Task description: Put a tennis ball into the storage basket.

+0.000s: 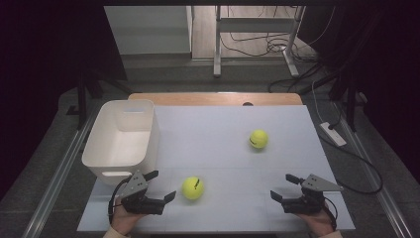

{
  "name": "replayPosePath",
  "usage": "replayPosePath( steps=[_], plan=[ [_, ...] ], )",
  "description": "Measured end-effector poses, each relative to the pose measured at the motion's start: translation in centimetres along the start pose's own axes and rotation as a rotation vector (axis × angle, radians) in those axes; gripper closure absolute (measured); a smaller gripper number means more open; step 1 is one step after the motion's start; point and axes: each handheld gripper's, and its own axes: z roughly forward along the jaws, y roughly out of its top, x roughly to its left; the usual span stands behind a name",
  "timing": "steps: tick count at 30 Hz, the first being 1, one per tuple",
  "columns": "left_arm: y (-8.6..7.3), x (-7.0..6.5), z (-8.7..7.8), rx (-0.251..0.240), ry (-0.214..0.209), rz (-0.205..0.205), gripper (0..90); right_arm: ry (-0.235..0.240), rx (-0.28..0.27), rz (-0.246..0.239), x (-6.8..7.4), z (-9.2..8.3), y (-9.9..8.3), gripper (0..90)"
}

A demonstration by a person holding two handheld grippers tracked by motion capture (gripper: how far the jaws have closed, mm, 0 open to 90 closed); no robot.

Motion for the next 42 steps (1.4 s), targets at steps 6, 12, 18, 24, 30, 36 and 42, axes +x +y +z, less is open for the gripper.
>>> replayPosePath(
  steps=[6, 12, 18, 24, 30, 36, 42],
  plan=[
    [0.0, -0.1, 0.0, 0.0, 0.002, 0.001, 6.4, -0.003, -0.007, 0.007, -0.1, -0.1, 0.0, 9.9],
    [0.1, -0.1, 0.0, -0.003, 0.0, -0.001, 6.4, -0.005, -0.006, 0.008, -0.1, -0.1, 0.0, 9.8],
    [0.1, -0.2, 0.1, -0.002, -0.008, 0.0, 6.4, -0.011, -0.004, 0.016, -0.2, -0.3, 0.0, 9.8],
    [0.2, -0.3, 0.2, -0.003, -0.011, 0.0, 6.4, -0.014, -0.006, 0.02, -0.2, -0.4, -0.1, 9.6],
    [0.3, -0.4, 0.3, 0.003, -0.008, -0.004, 6.1, -0.015, -0.004, 0.018, -0.3, -0.3, 0.0, 9.5],
    [0.7, -0.7, 0.2, 0.002, -0.002, -0.004, 6.1, -0.01, -0.005, 0.02, -0.3, -0.2, 0.0, 9.5],
    [1.6, -1.1, 0.4, 0.007, -0.006, -0.007, 5.7, -0.008, -0.006, 0.016, -0.2, -0.2, 0.0, 9.5]
  ],
)
